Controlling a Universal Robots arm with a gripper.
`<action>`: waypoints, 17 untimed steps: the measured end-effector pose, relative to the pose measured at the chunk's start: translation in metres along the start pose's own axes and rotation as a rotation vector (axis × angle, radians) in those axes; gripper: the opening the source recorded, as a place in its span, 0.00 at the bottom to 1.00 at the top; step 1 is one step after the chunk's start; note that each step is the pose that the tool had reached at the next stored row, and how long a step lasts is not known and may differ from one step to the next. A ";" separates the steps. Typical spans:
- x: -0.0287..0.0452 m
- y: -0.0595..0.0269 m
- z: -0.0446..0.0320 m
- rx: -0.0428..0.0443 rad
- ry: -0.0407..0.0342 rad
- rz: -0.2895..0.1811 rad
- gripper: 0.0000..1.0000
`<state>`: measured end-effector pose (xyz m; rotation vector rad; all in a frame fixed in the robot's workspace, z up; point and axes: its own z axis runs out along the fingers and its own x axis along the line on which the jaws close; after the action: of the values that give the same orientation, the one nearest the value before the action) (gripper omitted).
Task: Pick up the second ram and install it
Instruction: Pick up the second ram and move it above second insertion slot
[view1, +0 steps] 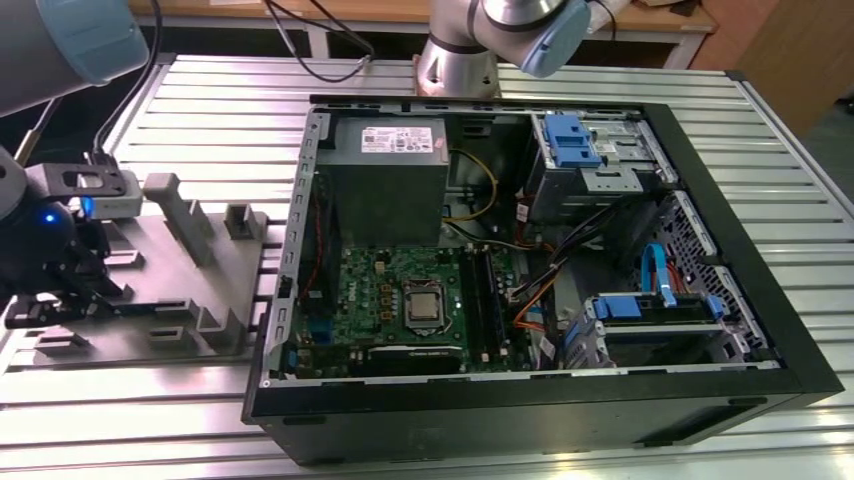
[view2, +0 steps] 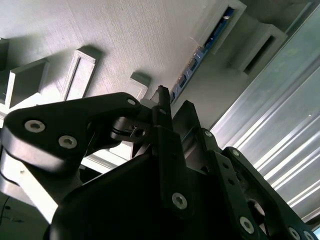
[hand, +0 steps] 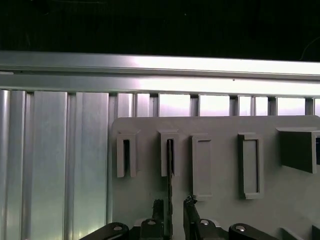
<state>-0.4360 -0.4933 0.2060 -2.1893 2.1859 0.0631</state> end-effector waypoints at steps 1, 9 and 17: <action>0.0001 0.0001 0.0007 0.0000 -0.0002 0.000 0.27; 0.0004 0.0010 0.0068 0.0003 -0.0022 0.000 0.27; 0.0004 0.0010 0.0070 0.0007 -0.0137 0.000 0.27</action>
<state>-0.4369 -0.4932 0.1990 -2.1818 2.1785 0.0770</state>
